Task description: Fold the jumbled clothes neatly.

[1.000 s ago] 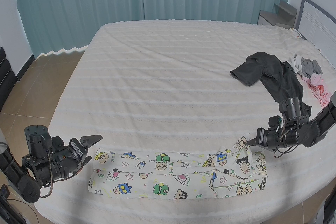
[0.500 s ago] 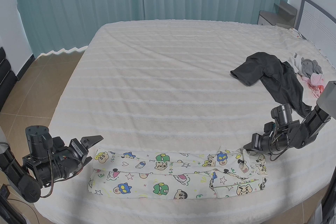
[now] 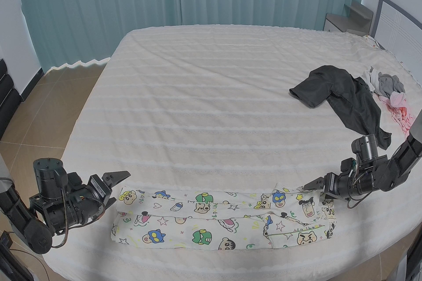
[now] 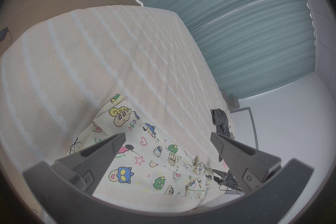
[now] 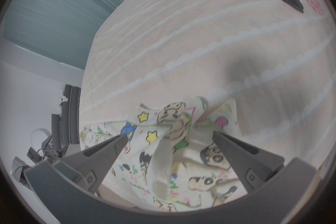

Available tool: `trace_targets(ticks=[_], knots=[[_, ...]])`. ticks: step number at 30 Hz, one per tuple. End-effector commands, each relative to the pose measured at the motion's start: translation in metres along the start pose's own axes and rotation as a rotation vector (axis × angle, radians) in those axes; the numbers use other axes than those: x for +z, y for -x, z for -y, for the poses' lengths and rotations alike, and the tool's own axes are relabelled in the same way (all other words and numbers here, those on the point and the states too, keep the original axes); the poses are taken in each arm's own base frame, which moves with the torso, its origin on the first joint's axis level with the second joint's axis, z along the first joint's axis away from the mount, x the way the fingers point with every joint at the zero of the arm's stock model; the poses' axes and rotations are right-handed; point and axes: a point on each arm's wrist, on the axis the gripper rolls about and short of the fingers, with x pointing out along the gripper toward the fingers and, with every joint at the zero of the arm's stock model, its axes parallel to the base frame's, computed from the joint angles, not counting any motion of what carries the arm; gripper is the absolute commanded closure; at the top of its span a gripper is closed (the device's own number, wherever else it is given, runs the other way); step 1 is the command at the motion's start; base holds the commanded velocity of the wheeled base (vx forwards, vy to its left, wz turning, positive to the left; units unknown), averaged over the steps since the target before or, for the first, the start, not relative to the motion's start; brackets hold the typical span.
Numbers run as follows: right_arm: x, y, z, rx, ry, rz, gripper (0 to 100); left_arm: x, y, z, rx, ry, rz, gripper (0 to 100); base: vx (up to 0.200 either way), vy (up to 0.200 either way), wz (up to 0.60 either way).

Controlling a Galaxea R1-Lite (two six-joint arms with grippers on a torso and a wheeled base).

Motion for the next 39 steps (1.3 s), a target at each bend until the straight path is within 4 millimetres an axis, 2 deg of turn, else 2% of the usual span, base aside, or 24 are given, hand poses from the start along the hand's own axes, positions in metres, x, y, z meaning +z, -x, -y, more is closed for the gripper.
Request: trace_targets(ticks=[1,7,12,13,17,25,31,39], knots=[[-0.009,0.012,-0.006,0.037,0.016,-0.012,0,0.0,-0.001,-0.001,0.004,0.001,-0.003,0,0.0,0.0,0.0],[-0.019,0.016,-0.009,0.053,0.048,-0.04,0,0.0,-0.001,-0.001,0.003,0.001,-0.002,0,0.0,0.0,0.0],[-0.027,0.01,-0.011,0.059,0.084,-0.081,0,0.0,-0.001,-0.001,0.003,0.001,-0.002,0,0.0,0.0,0.0],[-0.029,0.007,-0.012,0.058,0.086,-0.092,100,0.0,-0.001,-0.001,0.003,0.001,-0.002,0,0.0,0.0,0.0],[-0.031,0.003,-0.012,0.047,0.091,-0.1,100,0.0,-0.001,-0.001,0.003,0.001,-0.002,0,0.0,0.0,0.0],[-0.034,0.02,-0.011,0.049,0.087,-0.066,100,0.0,-0.001,-0.001,0.003,0.001,-0.002,0,0.0,0.0,0.0],[-0.04,0.027,0.0,0.025,0.076,-0.073,100,-0.001,-0.001,-0.001,0.003,0.0,-0.006,0,0.0,0.0,0.0],[-0.047,0.021,0.015,-0.012,0.1,-0.119,100,-0.002,-0.002,-0.001,0.006,0.0,-0.011,0,0.0,0.0,0.0]])
